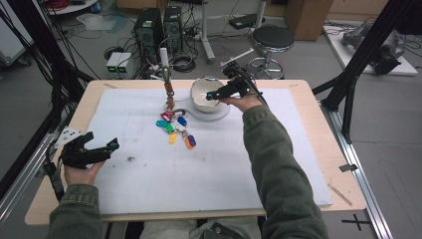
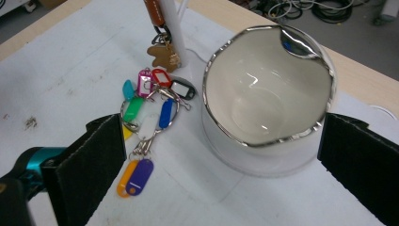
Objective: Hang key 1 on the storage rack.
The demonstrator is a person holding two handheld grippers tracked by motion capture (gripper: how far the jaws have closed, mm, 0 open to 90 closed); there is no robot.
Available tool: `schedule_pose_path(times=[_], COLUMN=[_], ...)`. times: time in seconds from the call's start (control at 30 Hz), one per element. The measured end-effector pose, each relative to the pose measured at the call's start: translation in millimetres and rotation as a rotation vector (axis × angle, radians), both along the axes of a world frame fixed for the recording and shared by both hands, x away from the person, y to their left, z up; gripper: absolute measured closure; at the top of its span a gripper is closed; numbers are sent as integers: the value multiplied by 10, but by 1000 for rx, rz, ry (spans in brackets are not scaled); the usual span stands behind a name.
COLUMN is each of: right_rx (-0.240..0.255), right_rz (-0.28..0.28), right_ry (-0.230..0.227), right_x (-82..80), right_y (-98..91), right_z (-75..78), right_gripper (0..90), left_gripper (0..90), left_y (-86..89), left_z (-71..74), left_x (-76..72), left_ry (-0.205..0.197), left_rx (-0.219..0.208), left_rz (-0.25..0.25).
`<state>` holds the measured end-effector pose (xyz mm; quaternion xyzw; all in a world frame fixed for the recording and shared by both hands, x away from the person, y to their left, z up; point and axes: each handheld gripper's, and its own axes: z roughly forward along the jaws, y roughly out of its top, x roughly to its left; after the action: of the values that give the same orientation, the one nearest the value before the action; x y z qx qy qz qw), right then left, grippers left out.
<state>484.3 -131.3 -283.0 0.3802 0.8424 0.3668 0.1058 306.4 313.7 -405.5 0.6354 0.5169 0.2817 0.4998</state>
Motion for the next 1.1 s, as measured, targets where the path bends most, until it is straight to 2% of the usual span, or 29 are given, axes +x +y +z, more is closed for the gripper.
schedule_pose_path(times=[0.17,0.23,0.33,0.4,0.57,0.73,0.9,1.1], right_rx=[23,3,29,14,24,-14,6,24], right_rz=[-38,-49,-60,-75,-100,-130,-147,-166], right_ry=[-18,-28,-46,-56,-72,-103,-115,-109], right_x=[-147,-191,-272,-321,-425,-525,-614,-706], right_y=[-240,-310,-405,-467,-655,-839,-975,-1098], right_z=[-1,15,31,25,-9,-84,-159,-251], right_gripper=[6,6,6,6,6,6,6,6], left_gripper=[17,17,17,17,17,17,17,17], left_y=[-4,-17,-29,-28,-21,-27,-24,-28], left_z=[6,2,-1,-1,-1,-3,-2,-4], left_x=[-11,-14,-12,-12,-11,-12,-19,-22], left_ry=[-1,0,2,2,2,4,5,5], left_rx=[-1,0,3,2,-3,2,-1,-3], left_rz=[1,-3,-7,-5,-1,-1,0,1])
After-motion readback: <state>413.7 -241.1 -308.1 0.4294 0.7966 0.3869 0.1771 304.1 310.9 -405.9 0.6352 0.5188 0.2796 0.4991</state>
